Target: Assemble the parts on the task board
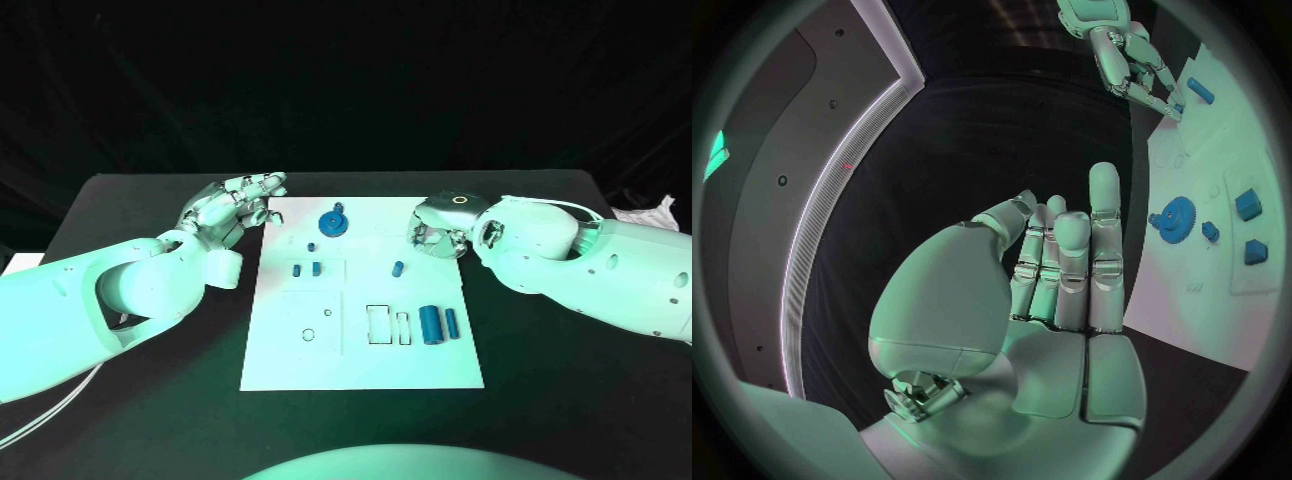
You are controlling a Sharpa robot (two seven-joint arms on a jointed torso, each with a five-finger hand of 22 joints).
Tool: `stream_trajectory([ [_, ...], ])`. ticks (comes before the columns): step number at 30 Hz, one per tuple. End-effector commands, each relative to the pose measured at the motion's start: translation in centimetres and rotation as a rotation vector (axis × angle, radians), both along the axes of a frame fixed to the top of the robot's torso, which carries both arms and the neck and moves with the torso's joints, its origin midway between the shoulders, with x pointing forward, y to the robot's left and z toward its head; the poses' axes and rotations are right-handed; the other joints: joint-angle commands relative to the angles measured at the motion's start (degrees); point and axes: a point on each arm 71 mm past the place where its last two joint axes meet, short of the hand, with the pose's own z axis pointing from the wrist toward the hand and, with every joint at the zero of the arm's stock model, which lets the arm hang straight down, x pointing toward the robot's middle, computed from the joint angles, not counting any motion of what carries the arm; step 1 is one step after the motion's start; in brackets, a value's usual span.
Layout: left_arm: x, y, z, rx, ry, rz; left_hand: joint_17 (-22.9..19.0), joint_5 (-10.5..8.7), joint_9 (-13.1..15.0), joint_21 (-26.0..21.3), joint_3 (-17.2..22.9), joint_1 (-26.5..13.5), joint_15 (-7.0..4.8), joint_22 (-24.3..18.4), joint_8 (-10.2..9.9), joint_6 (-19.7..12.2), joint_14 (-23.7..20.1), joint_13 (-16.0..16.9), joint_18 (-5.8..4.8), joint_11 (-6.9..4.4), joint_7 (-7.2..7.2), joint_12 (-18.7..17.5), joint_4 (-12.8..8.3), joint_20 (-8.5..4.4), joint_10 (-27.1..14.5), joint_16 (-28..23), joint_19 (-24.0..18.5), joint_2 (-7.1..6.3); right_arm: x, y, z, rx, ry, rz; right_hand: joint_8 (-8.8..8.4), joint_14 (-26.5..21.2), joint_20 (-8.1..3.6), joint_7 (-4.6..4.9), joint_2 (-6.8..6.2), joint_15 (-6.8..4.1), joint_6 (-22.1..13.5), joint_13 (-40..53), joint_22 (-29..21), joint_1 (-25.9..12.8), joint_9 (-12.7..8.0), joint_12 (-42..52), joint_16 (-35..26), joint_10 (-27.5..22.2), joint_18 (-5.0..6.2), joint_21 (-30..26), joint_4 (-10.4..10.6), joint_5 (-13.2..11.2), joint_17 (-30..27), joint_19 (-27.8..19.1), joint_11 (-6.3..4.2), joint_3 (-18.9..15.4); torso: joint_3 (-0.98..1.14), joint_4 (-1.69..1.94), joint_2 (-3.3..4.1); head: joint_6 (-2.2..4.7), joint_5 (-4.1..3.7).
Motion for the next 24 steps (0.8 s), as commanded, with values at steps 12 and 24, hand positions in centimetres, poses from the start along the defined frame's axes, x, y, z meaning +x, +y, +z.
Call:
stream_trajectory([
  [12,0.0,-0.2,0.1,-0.007,-0.006,-0.023,-0.2,0.27,0.0,0.1,0.4,-0.3,-0.03,-0.1,0.4,-0.3,-0.4,-0.2,1.08,0.1,0.02,-0.5,-0.2,0.06,-0.4,-0.3,-0.3,0.17,-0.7,0.6,0.3,-0.003,-0.102,0.006,0.09,2.7,-0.14,0.13,0.92,-0.08,1.1,-0.6,6.5,0.6,0.3,-0.1,0.7,1.3,-0.42,0.6,-1.4,-0.5,0.3,0.7,-0.06,1.3,-0.01,0.03,-0.01,-0.14,-0.15],
  [24,0.0,-0.2,0.0,-0.005,-0.006,-0.024,-0.2,0.28,0.0,0.2,0.5,-0.2,-0.04,-0.1,0.5,-0.3,-0.4,-0.3,1.09,0.1,0.03,-0.5,-0.3,0.07,-0.3,-0.3,-0.3,0.17,-1.0,0.4,1.0,0.038,-0.116,0.0,0.07,2.7,-0.06,0.2,1.01,0.08,1.1,-0.7,6.6,0.7,0.3,-0.1,0.7,1.5,-0.44,0.6,-1.6,-0.6,0.3,0.8,-0.02,1.5,-0.04,-0.02,0.0,-0.16,-0.25],
])
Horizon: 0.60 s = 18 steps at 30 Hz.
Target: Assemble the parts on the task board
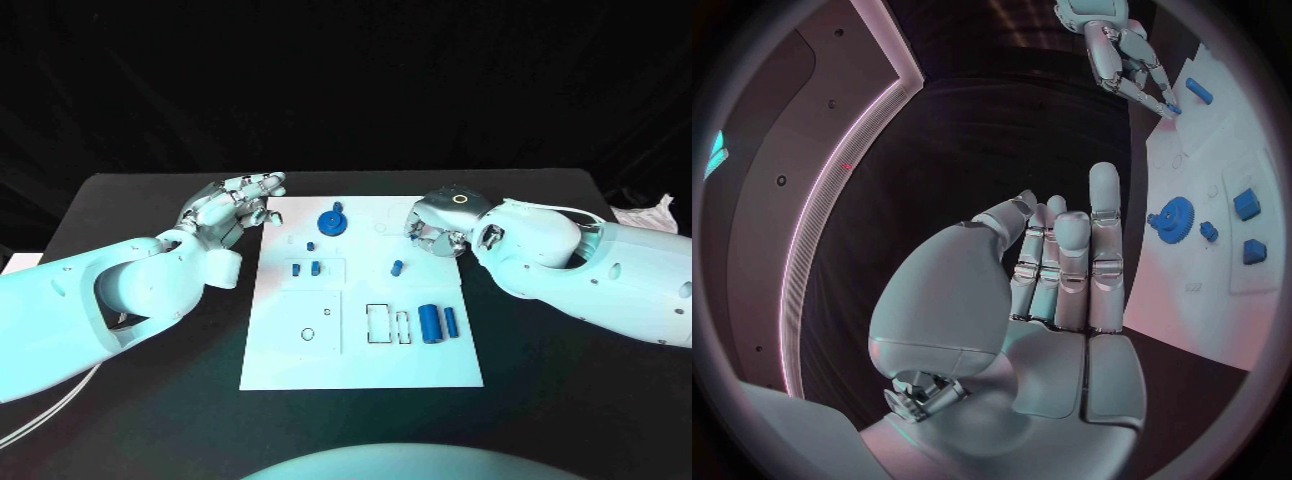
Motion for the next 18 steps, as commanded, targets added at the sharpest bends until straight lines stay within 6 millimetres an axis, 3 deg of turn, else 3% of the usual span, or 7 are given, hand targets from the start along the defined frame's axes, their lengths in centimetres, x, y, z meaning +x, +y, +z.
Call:
stream_trajectory([
  [1,-0.1,-0.2,0.1,-0.008,-0.01,-0.021,-0.1,0.28,0.0,0.2,0.3,-0.2,-0.04,-0.1,0.3,-0.3,-0.4,-0.1,1.09,0.1,0.03,-0.2,-0.1,0.07,-0.3,-0.3,-0.3,0.17,0.0,0.0,0.4,0.02,-0.026,-0.004,0.09,2.7,0.15,0.06,0.33,0.09,0.5,0.0,6.6,0.0,0.1,0.2,0.3,0.4,-0.44,0.4,-0.2,0.0,0.1,0.6,-0.14,0.1,-0.02,-0.02,0.0,-0.01,-0.12],
  [18,0.0,0.2,0.1,-0.002,-0.009,-0.01,-0.1,0.22,-0.1,0.2,0.2,-0.4,0.04,-0.1,0.3,-0.6,-0.4,-0.4,1.08,0.23,0.18,-0.4,-0.1,0.12,-0.3,-0.2,-0.3,-0.05,-1.6,0.2,2.1,0.084,-0.027,0.025,0.08,2.7,0.21,0.13,0.27,0.2,0.5,-0.1,6.6,-0.2,0.1,0.2,0.3,0.5,-0.45,0.4,-0.2,-0.1,0.1,0.6,-0.08,0.1,0.0,-0.05,0.01,-0.01,0.04],
])
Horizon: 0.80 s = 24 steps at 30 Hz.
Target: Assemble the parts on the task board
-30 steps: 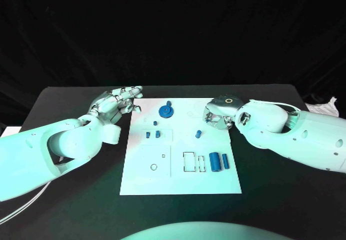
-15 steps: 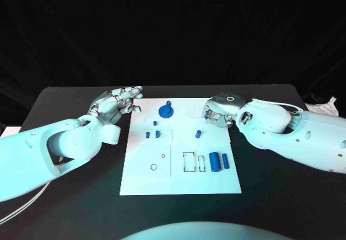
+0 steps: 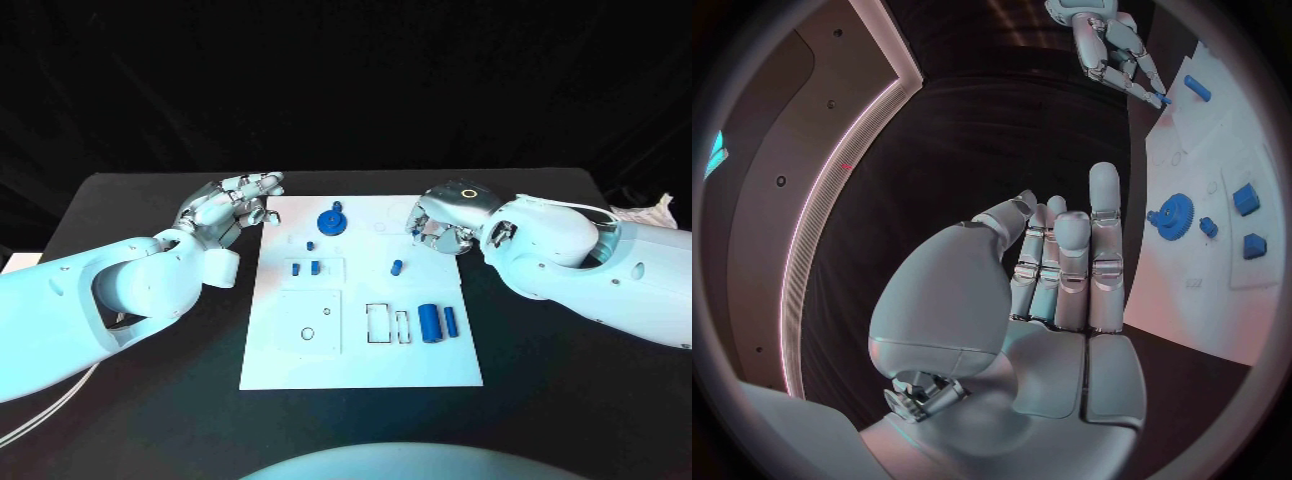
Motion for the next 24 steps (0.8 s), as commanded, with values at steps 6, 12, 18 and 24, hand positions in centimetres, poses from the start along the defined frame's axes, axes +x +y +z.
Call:
stream_trajectory([
  [6,0.0,-0.1,0.1,-0.006,-0.012,-0.013,-0.1,0.22,-0.1,0.2,0.2,-0.5,0.06,-0.1,0.3,-0.4,-0.4,-0.1,1.08,0.26,-0.01,-0.2,-0.1,0.13,-0.3,-0.2,-0.3,-0.08,-1.9,2.2,1.9,0.088,-0.045,0.08,0.15,2.7,0.25,-0.05,0.25,0.26,0.4,0.0,6.6,-0.2,0.1,0.3,0.4,0.5,-0.47,0.2,-0.3,-0.1,0.1,0.6,-0.07,0.2,0.03,0.07,-0.03,0.21,0.22],
  [12,0.1,0.0,0.0,-0.006,-0.013,-0.011,-0.1,0.21,-0.1,0.2,0.2,-0.6,0.08,-0.1,0.3,-0.5,-0.4,-0.2,1.08,0.28,0.02,-0.3,-0.1,0.15,-0.3,-0.2,-0.3,-0.11,-3.0,3.7,2.5,0.125,-0.055,0.136,0.13,2.7,0.35,0.03,0.18,0.4,0.4,-0.1,6.7,-0.2,0.1,0.3,0.5,0.6,-0.49,0.3,-0.5,0.0,0.2,0.7,-0.01,0.3,0.0,0.09,-0.03,0.39,1.41],
  [18,0.1,-0.1,0.0,-0.007,-0.014,-0.012,-0.1,0.21,-0.1,0.2,0.2,-0.6,0.08,-0.1,0.3,-0.5,-0.4,-0.2,1.08,0.28,0.02,-0.3,-0.1,0.15,-0.3,-0.2,-0.3,-0.11,-3.8,5.4,2.1,0.152,-0.034,0.185,0.11,2.8,0.44,0.12,0.17,0.53,0.5,-0.2,6.7,-0.2,0.1,0.3,0.6,0.7,-0.5,0.3,-0.6,0.1,0.2,0.7,0.09,0.3,-0.08,0.01,0.0,0.36,3.4],
  [24,0.2,-0.2,0.0,-0.009,-0.014,-0.016,-0.1,0.21,-0.1,0.2,0.2,-0.6,0.1,-0.1,0.3,-0.6,-0.4,-0.3,1.07,0.3,0.04,-0.3,-0.1,0.17,-0.3,-0.2,-0.3,-0.13,-5.2,7.5,0.4,0.181,0.021,0.242,0.05,2.7,0.56,0.25,0.13,0.66,0.4,-0.2,6.6,-0.2,0.1,0.2,0.6,0.7,-0.47,0.2,-0.7,0.2,0.2,0.6,0.2,0.5,-0.03,0.06,0.02,0.01,6.25],
])
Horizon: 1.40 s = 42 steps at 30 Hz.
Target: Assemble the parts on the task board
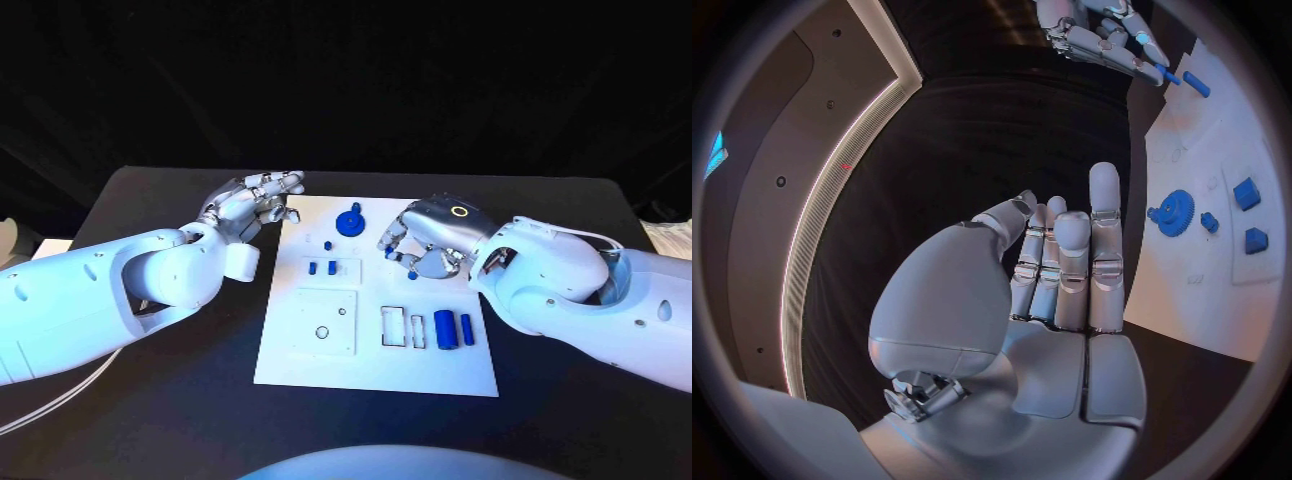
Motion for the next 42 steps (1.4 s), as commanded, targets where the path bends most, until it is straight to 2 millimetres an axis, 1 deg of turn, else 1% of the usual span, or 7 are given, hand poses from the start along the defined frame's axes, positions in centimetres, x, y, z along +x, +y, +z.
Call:
stream_trajectory([
  [1,0.0,-0.3,0.1,-0.012,-0.012,-0.021,-0.1,0.21,-0.1,0.2,0.2,-0.6,0.1,-0.1,0.3,-0.6,-0.4,-0.1,1.08,0.1,0.04,-0.3,-0.1,0.17,-0.1,-0.2,-0.3,-0.13,-0.8,1.1,-0.8,0.02,0.021,0.05,0.09,2.5,0.35,0.05,0.14,0.45,0.2,0.0,6.6,-0.2,0.1,0.1,0.2,0.3,-0.47,0.2,-0.2,0.4,0.1,0.4,0.22,0.0,-0.01,0.02,0.04,-0.27,2.04],
  [8,0.0,-0.5,0.1,-0.013,-0.012,-0.026,-0.1,0.21,-0.1,0.2,0.2,-0.6,0.1,-0.1,0.3,-0.6,-0.4,-0.1,1.08,0.1,0.04,-0.3,-0.1,0.17,-0.1,-0.2,-0.3,-0.13,-1.8,2.9,-2.7,0.043,0.067,0.101,0.02,2.5,0.46,0.22,0.07,0.55,0.2,-0.1,6.6,-0.2,0.1,0.1,0.2,0.3,-0.46,0.2,-0.4,0.5,0.0,0.4,0.33,0.1,-0.08,0.08,0.02,-1.09,4.59],
  [11,0.0,-0.5,0.1,-0.014,-0.011,-0.028,-0.1,0.21,-0.1,0.2,0.2,-0.6,0.1,-0.1,0.3,-0.6,-0.4,-0.1,1.08,0.1,0.04,-0.3,-0.1,0.17,-0.1,-0.2,-0.3,-0.13,-2.1,3.5,-3.3,0.047,0.081,0.113,0.0,2.5,0.48,0.25,0.08,0.57,0.2,-0.1,6.6,-0.2,0.1,0.0,0.2,0.3,-0.45,0.2,-0.4,0.6,0.0,0.4,0.35,0.1,-0.11,0.14,0.02,-1.49,5.32],
  [16,-0.1,-0.5,0.1,-0.015,-0.011,-0.03,-0.1,0.22,-0.1,0.2,0.1,-0.7,0.11,-0.1,0.4,-0.6,-0.4,-0.1,1.08,0.1,0.05,-0.3,-0.1,0.18,-0.1,-0.2,-0.3,-0.14,-2.5,4.2,-4.5,0.054,0.106,0.13,-0.04,2.5,0.55,0.33,0.07,0.63,0.1,-0.2,6.5,-0.2,0.1,0.0,0.2,0.2,-0.44,0.2,-0.6,0.7,-0.1,0.4,0.41,0.2,-0.07,0.03,0.05,-2.02,6.43],
  [22,-0.1,-0.5,0.1,-0.015,-0.01,-0.031,-0.1,0.22,-0.1,0.2,0.1,-0.7,0.11,-0.1,0.4,-0.6,-0.4,-0.1,1.08,0.1,0.05,-0.3,-0.1,0.18,-0.1,-0.2,-0.3,-0.14,-2.7,4.6,-5.0,0.059,0.111,0.139,-0.06,2.5,0.58,0.38,0.08,0.66,0.1,-0.2,6.5,-0.2,0.1,0.0,0.2,0.2,-0.43,0.2,-0.6,0.7,-0.1,0.4,0.45,0.3,-0.08,0.04,0.04,-2.56,6.81],
  [35,-0.1,-0.6,0.1,-0.016,-0.009,-0.036,-0.1,0.21,-0.1,0.3,0.1,-0.7,0.12,-0.1,0.4,-0.6,-0.4,-0.2,1.08,0.11,0.06,-0.4,-0.1,0.2,-0.1,-0.2,-0.4,-0.14,-2.6,5.3,-5.3,0.054,0.1,0.15,-0.07,2.5,0.61,0.41,0.09,0.68,0.1,-0.2,6.5,-0.1,0.1,0.0,0.3,0.2,-0.42,0.2,-0.7,0.8,0.0,0.3,0.47,0.3,-0.03,0.01,0.03,-2.57,7.08],
  [42,-0.2,-0.6,0.1,-0.017,-0.008,-0.037,-0.1,0.21,-0.1,0.3,0.1,-0.7,0.12,-0.1,0.4,-0.6,-0.4,-0.2,1.08,0.11,0.06,-0.4,-0.1,0.2,-0.1,-0.2,-0.4,-0.14,-2.3,5.5,-5.6,0.036,0.1,0.149,-0.07,2.5,0.61,0.41,0.09,0.68,0.1,-0.2,6.5,-0.1,0.1,0.0,0.3,0.2,-0.42,0.2,-0.7,0.8,0.0,0.3,0.47,0.3,-0.08,0.04,0.04,-2.69,7.07],
])
